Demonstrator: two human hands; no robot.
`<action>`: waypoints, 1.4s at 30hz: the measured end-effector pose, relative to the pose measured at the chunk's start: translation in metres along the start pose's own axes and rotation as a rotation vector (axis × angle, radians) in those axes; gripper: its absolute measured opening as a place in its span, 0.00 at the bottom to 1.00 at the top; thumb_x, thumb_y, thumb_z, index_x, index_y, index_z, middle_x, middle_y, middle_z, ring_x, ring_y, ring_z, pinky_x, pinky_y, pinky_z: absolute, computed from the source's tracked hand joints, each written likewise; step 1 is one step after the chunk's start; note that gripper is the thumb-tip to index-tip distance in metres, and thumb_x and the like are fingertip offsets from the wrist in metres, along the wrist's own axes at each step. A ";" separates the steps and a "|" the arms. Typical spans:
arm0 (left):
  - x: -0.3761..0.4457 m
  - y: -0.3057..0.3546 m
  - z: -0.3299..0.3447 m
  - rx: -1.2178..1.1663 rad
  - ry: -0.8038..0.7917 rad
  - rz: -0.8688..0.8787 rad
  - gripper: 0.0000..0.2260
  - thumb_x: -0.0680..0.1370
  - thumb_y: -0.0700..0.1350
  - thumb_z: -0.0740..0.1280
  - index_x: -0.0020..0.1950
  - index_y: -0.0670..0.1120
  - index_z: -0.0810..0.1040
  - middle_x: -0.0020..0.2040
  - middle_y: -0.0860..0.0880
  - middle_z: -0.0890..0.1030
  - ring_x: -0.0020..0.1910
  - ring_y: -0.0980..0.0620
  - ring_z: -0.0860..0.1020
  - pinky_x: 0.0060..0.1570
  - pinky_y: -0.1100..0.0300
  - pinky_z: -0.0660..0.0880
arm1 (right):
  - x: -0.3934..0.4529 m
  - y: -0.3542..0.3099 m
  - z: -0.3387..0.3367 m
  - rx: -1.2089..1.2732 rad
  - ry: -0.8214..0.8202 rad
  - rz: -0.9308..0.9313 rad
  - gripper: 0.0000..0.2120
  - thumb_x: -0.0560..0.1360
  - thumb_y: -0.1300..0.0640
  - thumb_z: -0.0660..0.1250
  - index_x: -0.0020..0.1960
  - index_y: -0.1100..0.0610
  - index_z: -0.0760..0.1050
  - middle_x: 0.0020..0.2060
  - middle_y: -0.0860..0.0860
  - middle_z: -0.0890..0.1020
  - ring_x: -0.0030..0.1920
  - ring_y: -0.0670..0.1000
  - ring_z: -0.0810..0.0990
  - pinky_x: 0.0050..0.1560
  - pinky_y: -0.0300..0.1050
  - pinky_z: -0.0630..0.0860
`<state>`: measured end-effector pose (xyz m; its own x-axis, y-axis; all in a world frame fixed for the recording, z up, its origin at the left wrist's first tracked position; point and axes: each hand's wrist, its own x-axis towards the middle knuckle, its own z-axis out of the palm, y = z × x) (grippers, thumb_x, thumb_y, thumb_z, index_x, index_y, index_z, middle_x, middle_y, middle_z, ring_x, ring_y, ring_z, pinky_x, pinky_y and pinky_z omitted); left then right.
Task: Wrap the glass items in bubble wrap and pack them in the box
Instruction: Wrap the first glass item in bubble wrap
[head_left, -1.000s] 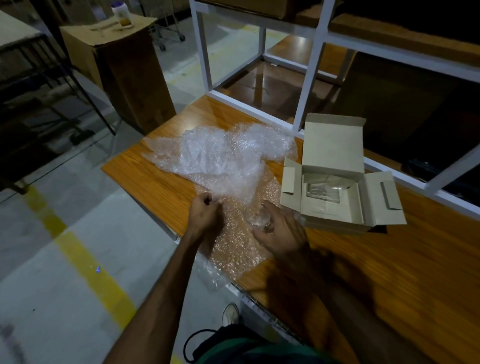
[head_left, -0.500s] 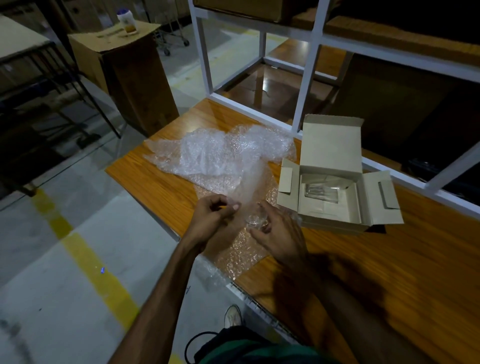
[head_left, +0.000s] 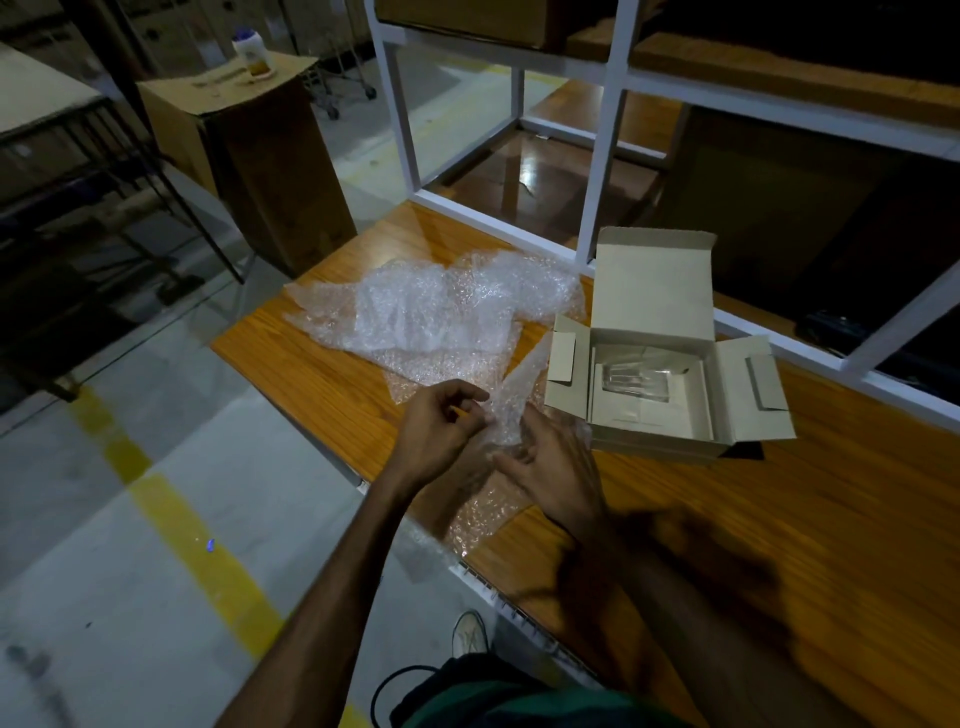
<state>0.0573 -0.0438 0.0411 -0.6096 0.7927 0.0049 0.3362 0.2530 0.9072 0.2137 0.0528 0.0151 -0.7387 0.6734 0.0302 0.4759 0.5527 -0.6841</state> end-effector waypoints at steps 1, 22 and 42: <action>0.003 -0.001 0.004 0.067 0.021 0.012 0.07 0.75 0.43 0.79 0.51 0.47 0.84 0.40 0.49 0.84 0.33 0.58 0.77 0.34 0.63 0.75 | 0.000 -0.001 -0.001 -0.001 0.002 -0.002 0.17 0.75 0.42 0.74 0.53 0.40 0.66 0.37 0.35 0.70 0.45 0.43 0.72 0.73 0.64 0.64; 0.029 -0.006 0.010 0.383 -0.045 -0.106 0.12 0.70 0.41 0.75 0.31 0.41 0.74 0.27 0.47 0.73 0.28 0.51 0.70 0.31 0.57 0.63 | -0.015 0.005 0.001 0.151 -0.034 0.059 0.27 0.76 0.40 0.72 0.73 0.41 0.73 0.63 0.39 0.82 0.46 0.38 0.84 0.50 0.50 0.84; 0.011 -0.024 -0.016 0.453 0.166 -0.224 0.16 0.69 0.30 0.67 0.31 0.47 0.66 0.28 0.49 0.66 0.29 0.48 0.67 0.32 0.57 0.65 | 0.017 0.014 0.032 0.603 0.141 0.678 0.13 0.78 0.49 0.74 0.61 0.42 0.77 0.49 0.45 0.86 0.45 0.49 0.87 0.44 0.52 0.86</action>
<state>0.0308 -0.0501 0.0259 -0.7953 0.6025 -0.0678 0.4388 0.6491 0.6214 0.1923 0.0561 -0.0176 -0.3080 0.8357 -0.4546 0.4272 -0.3055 -0.8510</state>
